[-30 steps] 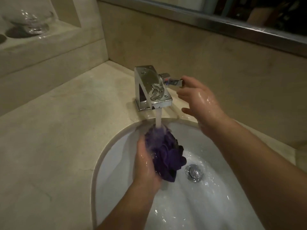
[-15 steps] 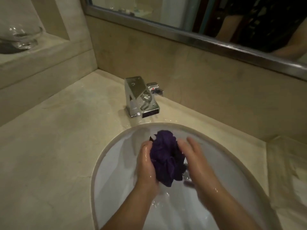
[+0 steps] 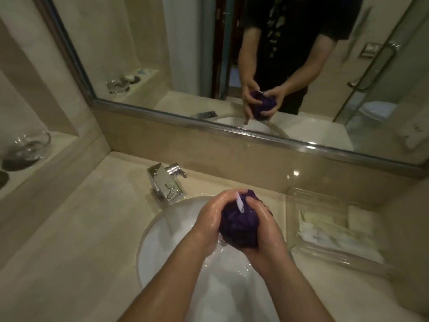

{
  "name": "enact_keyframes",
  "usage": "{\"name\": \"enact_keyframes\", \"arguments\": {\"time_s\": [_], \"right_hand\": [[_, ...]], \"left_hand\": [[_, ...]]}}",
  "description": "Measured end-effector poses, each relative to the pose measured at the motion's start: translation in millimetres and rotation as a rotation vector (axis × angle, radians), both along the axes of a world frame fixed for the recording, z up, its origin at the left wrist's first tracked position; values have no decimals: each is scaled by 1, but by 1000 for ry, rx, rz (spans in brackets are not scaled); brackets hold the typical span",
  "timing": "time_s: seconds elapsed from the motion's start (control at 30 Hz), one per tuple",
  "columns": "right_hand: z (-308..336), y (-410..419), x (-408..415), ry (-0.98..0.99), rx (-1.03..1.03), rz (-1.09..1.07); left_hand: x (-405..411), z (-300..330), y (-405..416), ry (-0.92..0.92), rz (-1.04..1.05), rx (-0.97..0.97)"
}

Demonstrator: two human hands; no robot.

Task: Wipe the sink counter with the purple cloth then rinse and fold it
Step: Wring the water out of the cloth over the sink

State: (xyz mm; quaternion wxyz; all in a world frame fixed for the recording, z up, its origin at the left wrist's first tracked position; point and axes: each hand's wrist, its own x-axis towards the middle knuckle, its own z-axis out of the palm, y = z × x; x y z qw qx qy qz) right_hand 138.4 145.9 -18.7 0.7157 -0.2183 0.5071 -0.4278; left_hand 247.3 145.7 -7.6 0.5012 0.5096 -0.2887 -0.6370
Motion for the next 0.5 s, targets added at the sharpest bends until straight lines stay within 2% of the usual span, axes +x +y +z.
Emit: {"name": "enact_keyframes", "arguments": {"time_s": [0.1, 0.2, 0.27, 0.37, 0.43, 0.5], "right_hand": [[42, 8, -8, 110, -180, -101], [80, 12, -21, 126, -310, -85], [97, 10, -34, 149, -315, 22], [109, 10, -47, 129, -253, 157], [110, 8, -42, 42, -209, 99], [107, 5, -31, 91, -218, -2]], "left_hand": [[-3, 38, 5, -54, -64, 102], [-7, 74, 12, 89, -152, 208], [-9, 96, 13, 199, -114, 220], [-16, 110, 8, 183, -20, 153], [-30, 112, 6, 130, 47, 94], [-46, 111, 8, 46, 101, 31]]}}
